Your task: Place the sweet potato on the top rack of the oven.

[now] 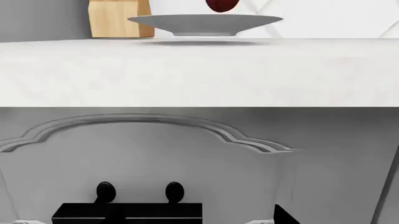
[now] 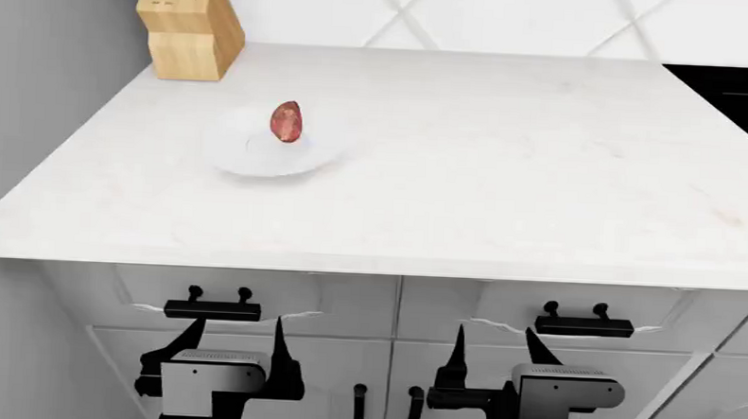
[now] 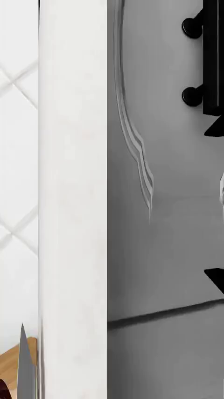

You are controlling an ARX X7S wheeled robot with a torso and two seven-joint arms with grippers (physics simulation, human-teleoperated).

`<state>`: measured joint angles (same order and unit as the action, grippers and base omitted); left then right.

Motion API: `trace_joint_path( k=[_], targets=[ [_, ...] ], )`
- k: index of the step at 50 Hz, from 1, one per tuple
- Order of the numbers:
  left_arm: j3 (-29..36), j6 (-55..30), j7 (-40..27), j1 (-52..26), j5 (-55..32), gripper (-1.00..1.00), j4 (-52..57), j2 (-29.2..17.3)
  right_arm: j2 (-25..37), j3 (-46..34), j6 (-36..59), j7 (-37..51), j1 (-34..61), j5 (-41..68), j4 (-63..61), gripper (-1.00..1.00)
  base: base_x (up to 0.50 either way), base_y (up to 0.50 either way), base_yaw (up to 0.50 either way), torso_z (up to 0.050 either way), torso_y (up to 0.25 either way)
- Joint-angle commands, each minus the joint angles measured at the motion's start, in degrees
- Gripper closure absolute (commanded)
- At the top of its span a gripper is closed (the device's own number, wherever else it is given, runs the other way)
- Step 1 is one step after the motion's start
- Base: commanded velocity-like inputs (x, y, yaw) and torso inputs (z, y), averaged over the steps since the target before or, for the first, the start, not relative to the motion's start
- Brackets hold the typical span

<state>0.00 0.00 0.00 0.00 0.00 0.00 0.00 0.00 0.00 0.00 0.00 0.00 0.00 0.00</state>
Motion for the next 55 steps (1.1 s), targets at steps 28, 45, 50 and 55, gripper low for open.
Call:
trace_joint_path(
  k=[28,45,50,55],
  targets=[
    [4.6,-24.5,-5.8,3.9,-6.9,-1.00,36.8,-6.5,5.7,-3.4,31.9,9.9,-4.0,4.0,-42.4,-1.00,0.00,0.00,0.00,0.000,0.000],
    [0.9,-61.8,-20.9,-13.9,-31.9,-1.00,60.0,-14.7,35.5,-3.1,51.8,52.6,14.6,57.5,-59.9,-1.00,0.00,0.00,0.00,0.000,0.000],
    [1.3,-60.1,-30.1,-15.6,-42.7,-1.00,59.9,-19.8,40.7,-5.5,48.7,59.3,18.1,64.3,-59.9,-1.00,0.00,0.00,0.00,0.000,0.000],
    [1.0,-59.5,-32.5,-16.4,-46.9,-1.00,59.4,-21.2,42.8,-7.7,47.2,61.4,19.9,65.8,-59.7,-1.00,0.00,0.00,0.00,0.000,0.000]
  ],
)
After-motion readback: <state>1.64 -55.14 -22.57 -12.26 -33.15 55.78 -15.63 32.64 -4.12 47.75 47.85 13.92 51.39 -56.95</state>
